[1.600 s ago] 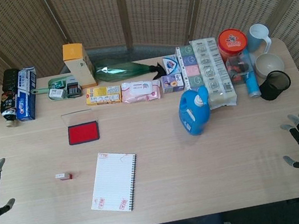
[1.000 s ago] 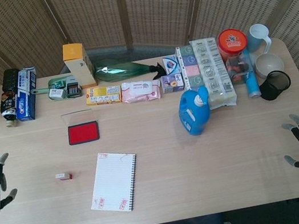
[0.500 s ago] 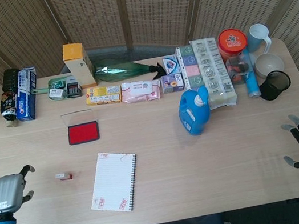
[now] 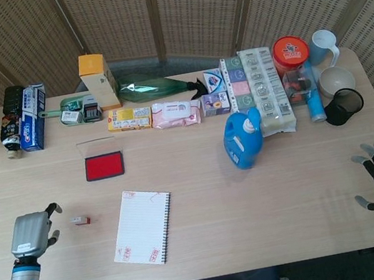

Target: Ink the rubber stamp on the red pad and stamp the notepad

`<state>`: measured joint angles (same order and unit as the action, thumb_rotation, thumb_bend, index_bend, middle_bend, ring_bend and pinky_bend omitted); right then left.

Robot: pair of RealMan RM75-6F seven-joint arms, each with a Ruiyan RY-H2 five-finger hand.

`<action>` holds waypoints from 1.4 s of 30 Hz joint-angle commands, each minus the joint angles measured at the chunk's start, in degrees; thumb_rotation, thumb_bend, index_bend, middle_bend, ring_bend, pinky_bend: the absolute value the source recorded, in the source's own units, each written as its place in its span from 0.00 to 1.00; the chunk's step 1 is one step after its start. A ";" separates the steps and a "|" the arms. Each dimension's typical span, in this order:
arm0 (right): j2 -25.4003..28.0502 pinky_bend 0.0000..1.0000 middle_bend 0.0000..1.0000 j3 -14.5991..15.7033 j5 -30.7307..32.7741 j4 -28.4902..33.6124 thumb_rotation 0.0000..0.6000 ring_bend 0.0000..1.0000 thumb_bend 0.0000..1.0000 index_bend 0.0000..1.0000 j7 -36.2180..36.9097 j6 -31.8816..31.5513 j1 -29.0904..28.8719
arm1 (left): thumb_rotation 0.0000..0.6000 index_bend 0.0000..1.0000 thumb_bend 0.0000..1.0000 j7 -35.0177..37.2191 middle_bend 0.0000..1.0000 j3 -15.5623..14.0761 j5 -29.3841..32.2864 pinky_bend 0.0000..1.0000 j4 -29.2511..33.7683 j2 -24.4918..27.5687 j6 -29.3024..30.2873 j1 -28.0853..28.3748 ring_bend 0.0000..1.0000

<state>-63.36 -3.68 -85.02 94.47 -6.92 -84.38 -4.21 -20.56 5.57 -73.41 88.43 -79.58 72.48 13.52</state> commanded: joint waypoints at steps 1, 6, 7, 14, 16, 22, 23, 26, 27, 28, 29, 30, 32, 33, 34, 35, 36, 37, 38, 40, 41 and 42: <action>0.13 0.11 0.11 0.07 0.11 0.21 1.00 0.08 0.04 0.24 0.26 0.25 -0.04 | 1.00 0.42 0.24 -1.15 1.00 0.40 1.22 1.00 -0.27 -1.33 -0.57 0.68 1.00; 0.35 0.11 0.11 0.11 0.32 0.44 1.00 0.08 0.04 0.24 0.34 0.54 -0.06 | 1.00 0.43 0.24 -1.67 1.00 0.67 2.69 1.00 -1.43 -2.95 -1.54 1.48 1.00; 0.38 0.10 0.11 0.13 0.34 0.51 1.00 0.08 0.04 0.24 0.38 0.58 -0.06 | 1.00 0.43 0.24 -1.71 1.00 0.70 2.98 1.00 -1.62 -3.21 -1.79 1.64 1.00; 0.69 0.09 0.11 0.05 0.64 0.82 1.00 0.08 0.04 0.24 0.49 0.57 0.02 | 1.00 0.44 0.25 -0.58 1.00 0.52 4.10 1.00 -2.94 -4.77 -3.20 2.36 1.00; 0.80 0.08 0.11 -0.07 0.81 0.87 1.00 0.08 0.04 0.24 0.65 0.52 0.04 | 1.00 0.44 0.25 -0.71 1.00 0.41 4.62 1.00 -3.33 -5.29 -3.67 2.58 1.00; 1.02 0.08 0.11 -0.07 0.86 0.97 1.00 0.08 0.04 0.24 1.02 0.67 0.01 | 1.00 0.45 0.27 -0.73 1.00 0.29 4.96 1.00 -4.09 -6.05 -3.60 2.91 1.00; 1.04 0.08 0.11 -0.06 0.89 1.00 1.00 0.08 0.04 0.24 1.03 0.71 0.00 | 1.00 0.45 0.27 -0.60 1.00 0.27 4.93 1.00 -4.12 -6.14 -3.62 2.97 1.00; 1.13 0.08 0.11 -0.09 1.10 1.06 1.00 0.08 0.04 0.25 1.05 0.82 0.01 | 1.00 0.47 0.28 -0.52 1.00 0.11 4.65 1.00 -4.29 -6.46 -3.41 3.11 1.00; 1.15 0.08 0.11 -0.12 1.16 1.14 1.00 0.08 0.04 0.25 1.04 0.84 0.00 | 1.00 0.47 0.28 -0.68 1.00 0.07 4.66 1.00 -4.30 -6.60 -3.33 3.17 1.00; 1.17 0.08 0.11 -0.12 1.19 1.19 1.00 0.08 0.04 0.25 1.02 0.86 0.00 | 1.00 0.47 0.28 -0.88 1.00 0.04 4.74 1.00 -4.31 -6.67 -3.32 3.22 1.00; 1.20 0.08 0.11 -0.13 1.25 1.24 1.00 0.08 0.04 0.25 1.00 0.88 0.00 | 1.00 0.47 0.29 -1.15 1.00 0.04 4.91 1.00 -4.31 -6.74 -3.35 3.28 1.00; 1.22 0.08 0.11 -0.13 1.28 1.25 1.00 0.08 0.04 0.25 0.99 0.91 0.00 | 1.00 0.47 0.29 -1.34 1.00 0.06 5.07 1.00 -4.32 -6.82 -3.38 3.35 1.00; 1.26 0.08 0.11 -0.11 1.30 1.30 1.00 0.08 0.04 0.25 1.06 0.98 -0.01 | 1.00 0.47 0.29 -1.77 1.00 0.13 5.38 1.00 -4.42 -6.99 -3.39 3.51 1.00; 1.30 0.08 0.11 -0.10 1.37 1.37 1.00 0.08 0.04 0.25 1.08 1.03 -0.01 | 1.00 0.47 0.29 -2.06 1.00 0.17 5.56 1.00 -4.50 -7.08 -3.41 3.63 1.00; 1.32 0.08 0.11 -0.11 1.40 1.40 1.00 0.08 0.04 0.25 1.08 1.05 -0.01 | 1.00 0.47 0.29 -2.20 1.00 0.19 5.64 1.00 -4.52 -7.12 -3.41 3.68 1.00; 1.33 0.08 0.11 -0.12 1.48 1.46 1.00 0.08 0.04 0.25 1.07 1.06 0.01 | 1.00 0.47 0.30 -2.44 1.00 0.22 5.71 1.00 -4.54 -7.15 -3.37 3.75 1.00; 1.35 0.08 0.11 -0.14 1.56 1.53 1.00 0.08 0.04 0.25 1.05 1.08 0.02 | 1.00 0.48 0.31 -2.65 1.00 0.24 5.72 1.00 -4.53 -7.19 -3.30 3.84 1.00; 1.38 0.08 0.11 -0.14 1.63 1.60 1.00 0.08 0.04 0.25 1.02 1.11 0.03 | 1.00 0.48 0.31 -2.84 1.00 0.24 5.72 1.00 -4.44 -7.20 -3.27 3.93 1.00; 1.42 0.08 0.11 -0.15 1.68 1.65 1.00 0.09 0.04 0.25 1.03 1.13 0.03 | 1.00 0.48 0.31 -2.97 1.00 0.24 5.75 1.00 -4.30 -7.22 -3.22 3.98 1.00; 1.50 0.08 0.11 -0.19 1.79 1.74 1.00 0.09 0.04 0.25 1.13 1.14 0.05 | 1.00 0.48 0.31 -3.09 1.00 0.30 5.62 1.00 -4.06 -7.37 -2.95 4.11 1.00; 1.54 0.08 0.11 -0.19 1.81 1.76 1.00 0.09 0.04 0.25 1.17 1.14 0.06 | 1.00 0.48 0.32 -3.10 1.00 0.28 5.56 1.00 -4.05 -7.46 -2.88 4.14 1.00; 1.57 0.08 0.11 -0.20 1.85 1.80 1.00 0.09 0.04 0.25 1.18 1.14 0.07 | 1.00 0.48 0.32 -3.24 1.00 0.24 5.56 1.00 -4.10 -7.57 -2.82 4.20 1.00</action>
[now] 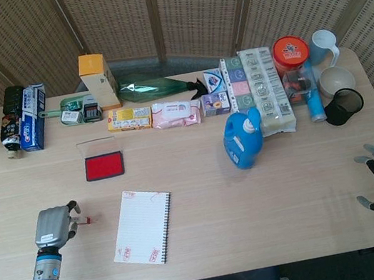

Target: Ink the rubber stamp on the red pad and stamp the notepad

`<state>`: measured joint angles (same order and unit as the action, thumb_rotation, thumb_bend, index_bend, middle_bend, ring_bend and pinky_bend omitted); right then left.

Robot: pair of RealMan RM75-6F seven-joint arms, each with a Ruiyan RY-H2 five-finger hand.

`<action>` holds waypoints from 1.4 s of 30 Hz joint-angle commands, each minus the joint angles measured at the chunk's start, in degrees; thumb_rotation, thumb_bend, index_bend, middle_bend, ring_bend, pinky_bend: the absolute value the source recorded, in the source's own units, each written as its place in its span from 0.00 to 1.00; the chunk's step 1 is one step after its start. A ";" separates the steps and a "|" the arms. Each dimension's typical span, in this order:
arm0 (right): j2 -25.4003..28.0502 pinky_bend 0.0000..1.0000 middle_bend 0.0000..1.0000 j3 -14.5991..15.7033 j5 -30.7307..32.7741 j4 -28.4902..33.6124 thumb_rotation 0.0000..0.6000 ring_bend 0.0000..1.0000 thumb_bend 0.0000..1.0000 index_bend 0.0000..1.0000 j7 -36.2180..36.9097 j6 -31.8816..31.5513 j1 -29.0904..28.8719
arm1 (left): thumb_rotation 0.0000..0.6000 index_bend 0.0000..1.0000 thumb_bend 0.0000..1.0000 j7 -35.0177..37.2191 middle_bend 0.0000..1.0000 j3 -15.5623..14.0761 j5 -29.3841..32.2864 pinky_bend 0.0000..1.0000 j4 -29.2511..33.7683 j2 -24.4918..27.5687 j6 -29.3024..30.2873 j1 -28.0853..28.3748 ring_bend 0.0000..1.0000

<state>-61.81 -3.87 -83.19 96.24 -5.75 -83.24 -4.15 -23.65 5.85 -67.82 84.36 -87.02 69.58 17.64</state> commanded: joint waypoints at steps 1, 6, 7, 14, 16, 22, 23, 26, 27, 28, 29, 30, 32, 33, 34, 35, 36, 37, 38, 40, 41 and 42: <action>0.03 0.08 0.11 -0.02 0.07 0.05 1.00 0.09 0.04 0.25 -0.03 0.02 0.01 | 1.00 0.48 0.33 -0.27 1.00 -0.05 0.05 1.00 -0.05 -0.22 0.07 0.13 1.00; 0.10 0.08 0.11 -0.01 0.21 0.23 1.00 0.09 0.04 0.25 -0.13 0.10 0.02 | 1.00 0.50 0.33 -0.73 1.00 -0.08 0.60 1.00 0.05 -0.55 0.04 0.31 1.00; 0.12 0.08 0.11 -0.02 0.24 0.24 1.00 0.09 0.04 0.25 -0.11 0.12 0.01 | 1.00 0.50 0.33 -0.79 1.00 -0.09 0.65 1.00 0.03 -0.62 0.08 0.33 1.00; 0.18 0.08 0.11 -0.03 0.36 0.23 1.00 0.09 0.04 0.25 0.00 0.32 -0.06 | 1.00 0.54 0.36 -1.45 1.00 -0.23 0.52 1.00 -0.80 -1.33 0.89 0.40 1.00; 0.18 0.08 0.11 -0.02 0.40 0.29 1.00 0.09 0.04 0.25 0.06 0.35 -0.05 | 1.00 0.56 0.36 -1.45 1.00 -0.25 0.46 1.00 -1.11 -1.59 1.21 0.34 1.00; 0.15 0.08 0.11 0.00 0.44 0.30 1.00 0.09 0.04 0.25 -0.06 0.42 -0.07 | 1.00 0.58 0.37 -1.70 1.00 -0.28 0.49 1.00 -1.94 -2.01 1.39 0.45 1.00; 0.16 0.08 0.11 0.01 0.44 0.31 1.00 0.09 0.04 0.25 -0.04 0.44 -0.07 | 1.00 0.58 0.37 -1.76 1.00 -0.28 0.51 1.00 -2.03 -2.05 1.40 0.47 1.00; 0.18 0.08 0.11 -0.02 0.51 0.32 1.00 0.09 0.04 0.25 -0.07 0.44 -0.07 | 1.00 0.59 0.37 -1.76 1.00 -0.23 0.53 1.00 -2.04 -2.01 1.36 0.57 1.00; 0.17 0.08 0.11 -0.01 0.52 0.31 1.00 0.09 0.04 0.25 -0.09 0.46 -0.08 | 1.00 0.59 0.37 -1.62 1.00 -0.16 0.50 1.00 -1.82 -1.85 1.33 0.62 1.00; 0.17 0.08 0.11 0.00 0.52 0.31 1.00 0.09 0.04 0.25 -0.08 0.48 -0.08 | 1.00 0.59 0.37 -1.60 1.00 -0.12 0.43 1.00 -1.65 -1.72 1.35 0.67 1.00; 0.16 0.08 0.11 0.02 0.51 0.30 1.00 0.09 0.04 0.25 -0.08 0.51 -0.08 | 1.00 0.59 0.37 -1.63 1.00 -0.07 0.33 1.00 -1.43 -1.54 1.37 0.74 1.00; 0.16 0.08 0.11 0.03 0.51 0.29 1.00 0.09 0.04 0.25 -0.09 0.54 -0.09 | 1.00 0.59 0.37 -1.70 1.00 0.00 0.25 1.00 -1.13 -1.32 1.38 0.84 1.00; 0.14 0.08 0.11 0.04 0.53 0.29 1.00 0.09 0.04 0.25 -0.14 0.59 -0.11 | 1.00 0.59 0.37 -1.97 1.00 0.22 0.28 1.00 -0.31 -0.77 1.30 1.07 1.00; 0.14 0.08 0.11 0.05 0.54 0.30 1.00 0.09 0.04 0.25 -0.15 0.62 -0.12 | 1.00 0.59 0.37 -2.28 1.00 0.47 0.39 1.00 0.26 -0.40 1.34 1.23 1.00; 0.13 0.08 0.11 0.08 0.53 0.30 1.00 0.09 0.04 0.25 -0.17 0.63 -0.12 | 1.00 0.59 0.37 -2.75 1.00 0.78 0.52 1.00 0.90 0.00 1.42 1.44 1.00; 0.11 0.08 0.11 0.10 0.51 0.29 1.00 0.09 0.04 0.25 -0.26 0.64 -0.12 | 1.00 0.59 0.37 -3.62 1.00 1.44 0.74 1.00 1.95 0.62 1.68 1.83 1.00; 0.08 0.08 0.11 0.12 0.49 0.28 1.00 0.09 0.04 0.25 -0.37 0.67 -0.14 | 1.00 0.59 0.37 -4.79 1.00 2.18 1.51 1.00 3.32 1.35 1.59 2.29 1.00; 0.05 0.08 0.11 0.13 0.49 0.29 1.00 0.09 0.04 0.25 -0.43 0.68 -0.15 | 1.00 0.59 0.37 -5.55 1.00 2.67 2.33 1.00 4.34 1.87 1.29 2.62 1.00; 0.02 0.08 0.11 0.14 0.50 0.30 1.00 0.09 0.04 0.25 -0.48 0.71 -0.16 | 1.00 0.59 0.37 -6.16 1.00 3.21 3.24 1.00 5.37 2.41 0.86 3.01 1.00; -0.06 0.08 0.11 0.20 0.55 0.27 1.00 0.09 0.04 0.25 -0.71 0.85 -0.20 | 1.00 0.59 0.37 -8.11 1.00 5.00 5.96 1.00 7.47 3.77 -0.34 4.37 1.00; -0.09 0.08 0.11 0.22 0.58 0.27 1.00 0.09 0.04 0.25 -0.80 0.90 -0.21 | 1.00 0.59 0.37 -9.25 1.00 5.62 7.23 1.00 8.17 4.17 -0.64 4.91 1.00; -0.13 0.08 0.11 0.26 0.60 0.28 1.00 0.09 0.04 0.25 -0.90 0.96 -0.22 | 1.00 0.59 0.37 -11.47 1.00 6.48 8.76 1.00 8.85 4.64 -0.68 5.81 1.00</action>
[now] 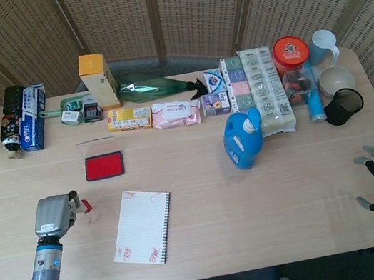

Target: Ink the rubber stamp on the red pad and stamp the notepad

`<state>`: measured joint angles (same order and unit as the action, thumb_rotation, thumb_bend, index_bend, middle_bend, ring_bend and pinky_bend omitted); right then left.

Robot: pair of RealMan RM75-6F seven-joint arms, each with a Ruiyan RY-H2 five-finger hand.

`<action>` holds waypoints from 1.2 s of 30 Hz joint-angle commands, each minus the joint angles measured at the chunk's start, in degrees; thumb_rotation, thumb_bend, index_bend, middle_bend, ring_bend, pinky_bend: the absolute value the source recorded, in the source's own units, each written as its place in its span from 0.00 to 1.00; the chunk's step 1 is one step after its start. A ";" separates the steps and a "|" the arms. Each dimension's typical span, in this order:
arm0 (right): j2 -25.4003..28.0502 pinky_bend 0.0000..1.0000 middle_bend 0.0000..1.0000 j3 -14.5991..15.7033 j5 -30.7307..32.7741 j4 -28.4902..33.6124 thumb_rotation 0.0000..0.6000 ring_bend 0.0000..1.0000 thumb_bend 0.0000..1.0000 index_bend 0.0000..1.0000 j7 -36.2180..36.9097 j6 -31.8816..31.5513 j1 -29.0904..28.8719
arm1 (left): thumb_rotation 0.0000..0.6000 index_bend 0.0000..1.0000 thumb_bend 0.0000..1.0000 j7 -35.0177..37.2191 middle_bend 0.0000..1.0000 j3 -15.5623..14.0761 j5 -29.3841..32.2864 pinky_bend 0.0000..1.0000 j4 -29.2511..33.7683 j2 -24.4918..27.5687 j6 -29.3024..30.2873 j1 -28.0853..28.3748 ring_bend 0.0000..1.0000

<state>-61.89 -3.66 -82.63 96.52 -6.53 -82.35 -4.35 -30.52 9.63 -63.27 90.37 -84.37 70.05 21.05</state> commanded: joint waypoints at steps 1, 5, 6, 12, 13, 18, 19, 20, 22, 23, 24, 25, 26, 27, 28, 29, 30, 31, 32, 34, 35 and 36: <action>-0.08 0.08 0.11 0.04 0.06 -0.02 1.00 0.09 0.04 0.25 -0.18 0.09 -0.03 | 1.00 0.59 0.37 -6.15 1.00 3.23 5.40 1.00 3.36 2.25 -1.29 3.09 1.00; -0.22 0.08 0.11 0.00 0.23 -0.15 1.00 0.09 0.04 0.25 -0.39 0.22 -0.10 | 1.00 0.59 0.37 -11.13 1.00 5.38 10.27 1.00 4.69 2.95 -1.81 5.90 1.00; -0.28 0.08 0.11 -0.01 0.32 -0.20 1.00 0.09 0.04 0.25 -0.43 0.29 -0.12 | 1.00 0.59 0.37 -12.29 1.00 5.96 11.47 1.00 4.74 2.99 -1.86 6.69 1.00; -0.80 0.08 0.11 0.01 0.73 -0.64 1.00 0.09 0.04 0.25 -0.92 0.98 -0.43 | 1.00 0.60 0.37 -18.39 1.00 9.22 20.29 1.00 2.29 1.69 -3.68 12.68 1.00; -0.87 0.08 0.11 0.02 0.81 -0.72 1.00 0.09 0.04 0.25 -0.96 1.10 -0.47 | 1.00 0.60 0.37 -18.96 1.00 9.37 21.28 1.00 1.83 1.33 -3.83 13.42 1.00; -1.47 0.08 0.11 -0.02 1.68 -1.59 1.00 0.09 0.04 0.25 -1.27 2.21 -0.87 | 1.00 0.60 0.37 -21.42 1.00 10.36 27.67 1.00 -2.65 -1.49 -6.01 17.87 1.00; -1.63 0.08 0.11 -0.06 1.84 -1.81 1.00 0.09 0.04 0.25 -1.26 2.41 -0.97 | 1.00 0.60 0.37 -21.96 1.00 10.44 28.82 1.00 -3.63 -2.07 -6.21 18.81 1.00; -1.78 0.08 0.11 -0.08 2.01 -2.02 1.00 0.09 0.04 0.25 -1.32 2.66 -1.08 | 1.00 0.60 0.37 -22.33 1.00 10.42 29.56 1.00 -4.60 -2.65 -6.44 19.56 1.00; -2.12 0.08 0.11 -0.15 2.31 -2.46 1.00 0.09 0.04 0.24 -1.42 3.12 -1.33 | 1.00 0.60 0.37 -23.22 1.00 10.32 31.55 1.00 -6.87 -3.97 -6.83 21.08 1.00; -2.23 0.08 0.11 -0.16 2.41 -2.64 1.00 0.09 0.04 0.24 -1.43 3.31 -1.42 | 1.00 0.60 0.37 -23.42 1.00 10.30 32.31 1.00 -7.86 -4.55 -7.02 21.67 1.00; -2.34 0.08 0.11 -0.17 2.51 -2.86 1.00 0.09 0.04 0.23 -1.41 3.50 -1.52 | 1.00 0.60 0.37 -23.38 1.00 10.29 33.03 1.00 -9.13 -5.29 -7.34 22.35 1.00; -2.42 0.08 0.11 -0.19 2.56 -2.98 1.00 0.09 0.04 0.23 -1.41 3.57 -1.57 | 1.00 0.60 0.37 -23.33 1.00 10.20 33.37 1.00 -9.97 -5.75 -7.49 22.77 1.00; -2.46 0.08 0.11 -0.23 2.65 -3.10 1.00 0.09 0.04 0.23 -1.41 3.66 -1.63 | 1.00 0.60 0.37 -23.34 1.00 10.07 33.71 1.00 -10.81 -6.21 -7.68 23.19 1.00; -2.50 0.08 0.11 -0.25 2.74 -3.22 1.00 0.09 0.04 0.23 -1.39 3.74 -1.67 | 1.00 0.60 0.37 -23.31 1.00 9.98 34.06 1.00 -11.56 -6.63 -7.89 23.59 1.00; -2.57 0.08 0.11 -0.28 2.89 -3.35 1.00 0.09 0.04 0.23 -1.32 3.87 -1.72 | 1.00 0.60 0.37 -23.20 1.00 9.92 34.56 1.00 -12.44 -7.19 -8.13 24.07 1.00; -2.61 0.08 0.11 -0.31 2.97 -3.44 1.00 0.09 0.04 0.23 -1.27 3.96 -1.77 | 1.00 0.60 0.37 -23.24 1.00 9.83 34.90 1.00 -13.04 -7.55 -8.20 24.41 1.00; -2.64 0.08 0.11 -0.33 3.02 -3.47 1.00 0.09 0.04 0.23 -1.25 4.01 -1.80 | 1.00 0.60 0.37 -23.30 1.00 9.74 35.23 1.00 -13.48 -7.83 -8.19 24.70 1.00; -2.67 0.08 0.11 -0.35 3.11 -3.51 1.00 0.09 0.04 0.23 -1.24 4.10 -1.85 | 1.00 0.60 0.37 -23.38 1.00 9.60 35.72 1.00 -13.95 -8.21 -8.21 25.04 1.00; -2.68 0.08 0.11 -0.34 3.14 -3.53 1.00 0.09 0.04 0.23 -1.24 4.14 -1.87 | 1.00 0.60 0.37 -23.44 1.00 9.50 36.06 1.00 -14.23 -8.43 -8.18 25.27 1.00; -2.68 0.08 0.11 -0.32 3.13 -3.50 1.00 0.09 0.04 0.23 -1.22 4.14 -1.89 | 1.00 0.60 0.37 -23.56 1.00 9.23 36.55 1.00 -14.66 -8.77 -8.02 25.64 1.00; -2.64 0.08 0.11 -0.28 3.05 -3.46 1.00 0.09 0.04 0.23 -1.15 4.10 -1.88 | 1.00 0.60 0.37 -23.44 1.00 9.04 36.67 1.00 -14.93 -8.98 -7.92 25.78 1.00; -2.62 0.08 0.11 -0.24 2.93 -3.46 1.00 0.09 0.04 0.23 -1.06 4.04 -1.87 | 1.00 0.60 0.37 -23.29 1.00 8.90 36.91 1.00 -15.29 -9.18 -7.93 25.91 1.00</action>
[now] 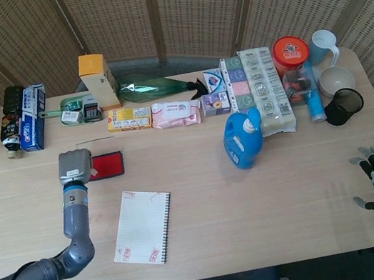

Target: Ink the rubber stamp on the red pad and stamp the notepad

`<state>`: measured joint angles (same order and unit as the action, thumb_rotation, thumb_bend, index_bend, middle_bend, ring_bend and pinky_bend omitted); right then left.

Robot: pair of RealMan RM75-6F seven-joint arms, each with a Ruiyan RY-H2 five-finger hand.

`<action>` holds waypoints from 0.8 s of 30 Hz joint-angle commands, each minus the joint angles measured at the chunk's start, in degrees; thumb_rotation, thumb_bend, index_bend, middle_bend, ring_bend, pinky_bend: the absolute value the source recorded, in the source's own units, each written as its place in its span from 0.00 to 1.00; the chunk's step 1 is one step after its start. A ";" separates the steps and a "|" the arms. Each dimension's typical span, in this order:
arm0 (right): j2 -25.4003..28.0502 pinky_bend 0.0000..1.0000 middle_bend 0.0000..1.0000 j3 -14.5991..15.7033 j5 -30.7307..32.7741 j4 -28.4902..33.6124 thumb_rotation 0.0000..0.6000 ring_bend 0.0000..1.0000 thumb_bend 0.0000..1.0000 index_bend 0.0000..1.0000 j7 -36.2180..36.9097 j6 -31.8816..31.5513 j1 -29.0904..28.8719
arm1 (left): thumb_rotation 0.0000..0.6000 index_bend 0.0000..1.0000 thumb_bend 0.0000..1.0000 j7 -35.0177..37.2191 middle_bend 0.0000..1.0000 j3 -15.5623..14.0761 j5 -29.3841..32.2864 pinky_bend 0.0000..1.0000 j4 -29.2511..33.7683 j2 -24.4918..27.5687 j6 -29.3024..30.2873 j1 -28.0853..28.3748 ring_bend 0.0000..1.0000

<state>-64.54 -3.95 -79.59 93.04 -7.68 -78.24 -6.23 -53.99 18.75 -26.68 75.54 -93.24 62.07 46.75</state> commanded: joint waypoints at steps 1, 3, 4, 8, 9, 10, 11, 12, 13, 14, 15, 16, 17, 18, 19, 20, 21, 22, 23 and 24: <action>0.04 0.08 0.11 0.06 -0.15 0.03 1.00 0.09 0.04 0.23 0.11 -0.09 0.02 | 1.00 0.60 0.37 0.26 1.00 -0.25 0.47 1.00 -0.60 -0.37 0.02 0.28 1.00; 0.05 0.08 0.11 0.08 -0.02 0.08 1.00 0.09 0.04 0.23 0.15 -0.06 0.04 | 1.00 0.60 0.37 0.79 1.00 -0.30 0.87 1.00 -1.30 -0.69 -0.13 0.54 1.00; 0.03 0.08 0.11 0.08 0.04 0.09 1.00 0.09 0.04 0.23 0.11 -0.05 0.05 | 1.00 0.60 0.37 0.82 1.00 -0.36 0.97 1.00 -1.44 -0.78 -0.14 0.61 1.00; -0.15 0.08 0.12 0.03 0.33 0.18 1.00 0.09 0.04 0.23 -0.26 0.00 0.00 | 1.00 0.60 0.37 1.03 1.00 -0.98 0.64 1.00 -2.13 -1.46 0.33 1.10 1.00; -0.16 0.08 0.12 0.06 0.28 0.21 1.00 0.09 0.04 0.23 -0.29 0.01 -0.01 | 1.00 0.60 0.37 0.89 1.00 -1.30 0.55 1.00 -2.41 -1.70 0.36 1.21 1.00; -0.16 0.08 0.12 0.06 0.28 0.24 1.00 0.09 0.04 0.23 -0.32 -0.02 -0.01 | 1.00 0.60 0.37 0.95 1.00 -1.49 0.55 1.00 -2.80 -2.02 0.35 1.31 1.00; -0.17 0.08 0.12 0.06 0.30 0.22 1.00 0.09 0.04 0.23 -0.35 -0.03 -0.01 | 1.00 0.60 0.37 1.09 1.00 -1.59 0.54 1.00 -3.14 -2.26 0.30 1.38 1.00; -0.16 0.08 0.12 0.08 0.30 0.21 1.00 0.09 0.04 0.23 -0.30 -0.03 0.00 | 1.00 0.60 0.37 1.13 1.00 -1.75 0.56 1.00 -3.63 -2.55 0.29 1.47 1.00; -0.14 0.08 0.12 0.07 0.34 0.22 1.00 0.09 0.04 0.23 -0.22 -0.03 0.00 | 1.00 0.60 0.37 1.15 1.00 -1.84 0.61 1.00 -3.98 -2.75 0.30 1.53 1.00; -0.10 0.08 0.12 0.05 0.38 0.25 1.00 0.09 0.04 0.23 -0.15 -0.03 0.01 | 1.00 0.60 0.37 1.22 1.00 -1.89 0.67 1.00 -4.29 -2.94 0.29 1.58 1.00; -0.06 0.08 0.12 0.02 0.44 0.27 1.00 0.09 0.04 0.23 -0.08 -0.04 0.02 | 1.00 0.60 0.37 1.25 1.00 -2.01 0.72 1.00 -4.73 -3.17 0.24 1.64 1.00; -0.05 0.08 0.12 0.01 0.46 0.29 1.00 0.09 0.04 0.23 -0.05 -0.05 0.02 | 1.00 0.60 0.37 1.27 1.00 -2.07 0.74 1.00 -4.92 -3.27 0.20 1.67 1.00; -0.04 0.08 0.12 -0.05 0.55 0.35 1.00 0.09 0.04 0.23 -0.01 -0.12 0.04 | 1.00 0.60 0.37 1.44 1.00 -2.19 0.65 1.00 -5.32 -3.47 0.09 1.69 1.00; -0.05 0.08 0.12 -0.09 0.60 0.39 1.00 0.09 0.05 0.22 -0.09 -0.18 0.06 | 1.00 0.60 0.37 1.87 1.00 -2.31 0.31 1.00 -5.79 -3.69 -0.07 1.68 1.00; -0.06 0.08 0.12 -0.10 0.62 0.46 1.00 0.09 0.05 0.22 -0.10 -0.22 0.06 | 1.00 0.60 0.37 2.29 1.00 -2.37 0.02 1.00 -6.17 -3.87 -0.23 1.65 1.00; -0.07 0.08 0.12 -0.10 0.63 0.51 1.00 0.09 0.05 0.21 -0.10 -0.23 0.07 | 1.00 0.60 0.37 2.67 1.00 -2.40 -0.19 1.00 -6.50 -4.02 -0.42 1.63 1.00; -0.07 0.08 0.12 -0.07 0.66 0.57 1.00 0.09 0.06 0.21 -0.13 -0.21 0.08 | 1.00 0.60 0.37 3.08 1.00 -2.44 -0.50 1.00 -6.86 -4.18 -0.57 1.62 1.00; -0.07 0.08 0.12 -0.05 0.67 0.59 1.00 0.09 0.06 0.21 -0.18 -0.20 0.08 | 1.00 0.60 0.37 3.24 1.00 -2.52 -0.74 1.00 -7.13 -4.31 -0.59 1.64 1.00; -0.07 0.08 0.12 -0.04 0.67 0.62 1.00 0.10 0.06 0.21 -0.23 -0.19 0.06 | 1.00 0.60 0.37 3.30 1.00 -2.57 -0.83 1.00 -7.34 -4.42 -0.60 1.66 1.00; -0.07 0.08 0.12 -0.03 0.66 0.66 1.00 0.10 0.06 0.21 -0.23 -0.19 0.06 | 1.00 0.60 0.37 3.23 1.00 -2.54 -0.63 1.00 -7.45 -4.53 -0.67 1.71 1.00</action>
<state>-64.60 -3.98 -78.93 93.70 -7.92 -78.43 -6.17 -50.77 16.24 -27.43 68.16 -97.69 61.48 48.42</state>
